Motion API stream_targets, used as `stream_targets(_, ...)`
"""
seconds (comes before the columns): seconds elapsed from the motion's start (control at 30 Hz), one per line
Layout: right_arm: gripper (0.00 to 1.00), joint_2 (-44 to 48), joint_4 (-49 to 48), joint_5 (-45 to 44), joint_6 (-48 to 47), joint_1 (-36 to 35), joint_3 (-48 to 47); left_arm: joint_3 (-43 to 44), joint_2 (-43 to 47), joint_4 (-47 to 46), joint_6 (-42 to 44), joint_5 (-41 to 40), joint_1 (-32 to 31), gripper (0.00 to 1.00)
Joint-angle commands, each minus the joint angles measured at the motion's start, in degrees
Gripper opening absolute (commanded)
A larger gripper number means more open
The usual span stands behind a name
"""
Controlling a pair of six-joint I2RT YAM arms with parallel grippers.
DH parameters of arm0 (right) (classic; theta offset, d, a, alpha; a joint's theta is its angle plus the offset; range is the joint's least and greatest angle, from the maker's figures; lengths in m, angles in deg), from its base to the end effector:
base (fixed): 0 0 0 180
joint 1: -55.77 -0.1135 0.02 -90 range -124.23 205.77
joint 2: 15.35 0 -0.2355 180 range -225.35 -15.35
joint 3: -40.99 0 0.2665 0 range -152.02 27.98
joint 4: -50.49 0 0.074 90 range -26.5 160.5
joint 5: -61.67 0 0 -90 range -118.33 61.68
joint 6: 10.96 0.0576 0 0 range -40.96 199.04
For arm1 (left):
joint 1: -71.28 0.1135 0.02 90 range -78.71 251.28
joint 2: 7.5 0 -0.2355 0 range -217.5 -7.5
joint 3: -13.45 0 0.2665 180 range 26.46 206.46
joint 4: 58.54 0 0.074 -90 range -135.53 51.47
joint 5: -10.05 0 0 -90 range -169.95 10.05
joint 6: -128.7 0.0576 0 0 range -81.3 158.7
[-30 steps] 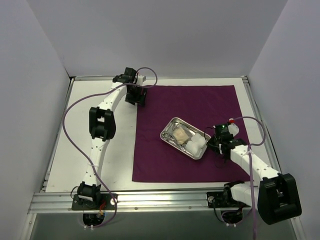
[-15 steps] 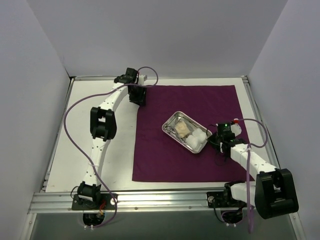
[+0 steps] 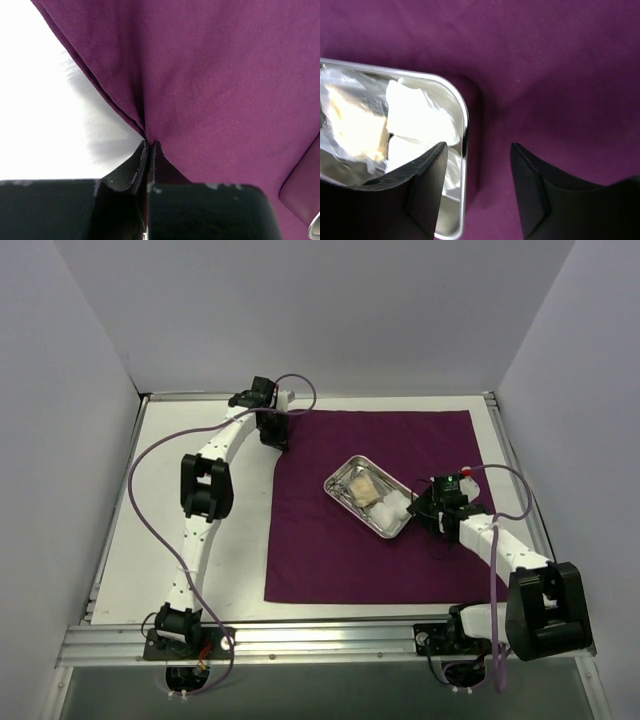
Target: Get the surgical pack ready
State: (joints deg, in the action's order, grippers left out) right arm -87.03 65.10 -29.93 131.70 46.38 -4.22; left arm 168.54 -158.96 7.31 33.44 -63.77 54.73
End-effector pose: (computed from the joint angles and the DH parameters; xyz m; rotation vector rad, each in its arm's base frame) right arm 0.2802 0.0447 0.1318 0.8784 2.1741 0.5217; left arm 0.5256 -0.1729 0.1285 0.3568 2.6536 -0.4987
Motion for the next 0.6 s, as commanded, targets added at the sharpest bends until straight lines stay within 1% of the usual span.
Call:
stream_targets(0.0, 0.55, 1.7, 10.1, 0.9, -6.2, 0.5, -5.1, -2.5, 0.9, 0.1, 1.2, -5.5, 1.6, 0.02)
stream_targets(0.03, 0.57, 2.2, 11.2, 0.8, -6.9, 0.7, -6.0, -3.6, 2.6, -0.5, 1.0, -5.6, 2.1, 0.02)
stream_targets(0.07, 0.62, 2.7, 12.4, 0.6, -7.5, 0.8, -6.9, -7.1, 3.8, -1.2, 0.7, -5.7, 2.6, 0.02)
stream_targets(0.13, 0.67, 4.2, 15.4, 0.2, -9.4, 1.6, -10.1, -11.0, 7.1, -3.9, -0.4, -6.1, 4.3, 0.02)
stream_targets(0.17, 0.71, 4.4, 16.8, 0.1, -10.0, 2.1, -11.1, -14.6, 8.2, -5.4, -0.9, -6.3, 4.9, 0.02)
stream_targets(0.2, 0.72, 4.4, 17.3, 0.4, -10.6, 2.9, -12.2, -16.1, 9.2, -5.9, -1.2, -6.1, 5.7, 0.02)
stream_targets(0.3, 0.73, 1.7, 18.9, 3.9, -13.3, 7.1, -15.4, -20.9, 12.3, -8.0, -2.7, -5.5, 9.1, 0.02)
stream_targets(0.4, 0.72, -1.1, 20.4, 4.3, -15.3, 11.7, -17.2, -23.6, 14.7, -8.4, -3.4, -6.2, 12.6, 0.02)
stream_targets(0.43, 0.71, -1.4, 20.7, 4.2, -15.8, 12.5, -17.4, -26.0, 16.2, -8.4, -3.9, -6.8, 14.6, 0.02)
stream_targets(0.5, 0.71, -2.3, 20.4, 4.2, -16.1, 14.5, -17.5, -29.6, 18.3, -9.9, -4.6, -6.8, 16.5, 0.02)
stream_targets(0.53, 0.71, -2.5, 20.2, 4.2, -16.2, 14.8, -17.5, -33.7, 20.7, -10.5, -4.6, -6.7, 18.9, 0.02)
stream_targets(0.57, 0.71, -2.8, 19.6, 4.1, -16.6, 15.0, -17.6, -35.6, 21.9, -11.7, -4.5, -6.7, 21.4, 0.02)
